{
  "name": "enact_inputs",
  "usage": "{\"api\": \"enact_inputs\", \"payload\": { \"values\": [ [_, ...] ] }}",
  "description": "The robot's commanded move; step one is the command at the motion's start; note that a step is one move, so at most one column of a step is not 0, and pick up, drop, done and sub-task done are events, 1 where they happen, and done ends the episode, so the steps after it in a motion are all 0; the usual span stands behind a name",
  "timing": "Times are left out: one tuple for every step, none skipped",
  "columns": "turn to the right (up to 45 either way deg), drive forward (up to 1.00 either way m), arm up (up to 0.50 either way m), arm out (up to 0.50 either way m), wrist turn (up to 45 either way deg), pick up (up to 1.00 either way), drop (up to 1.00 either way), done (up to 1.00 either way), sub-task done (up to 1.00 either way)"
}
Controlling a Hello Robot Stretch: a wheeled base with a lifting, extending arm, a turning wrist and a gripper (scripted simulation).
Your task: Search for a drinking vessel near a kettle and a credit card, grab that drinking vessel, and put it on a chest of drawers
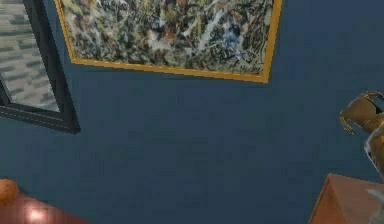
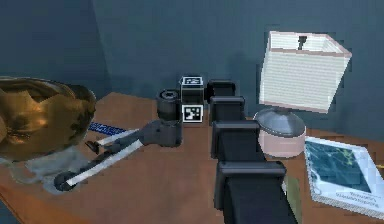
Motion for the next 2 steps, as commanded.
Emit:
{"api": "enact_inputs", "payload": {
  "values": [
    [0.0, 0.0, 0.0, 0.0, 45.0, 0.0, 0.0, 0.0, 0.0],
    [0.0, 0.0, 0.0, 0.0, 45.0, 0.0, 0.0, 0.0, 0.0]
  ]
}}
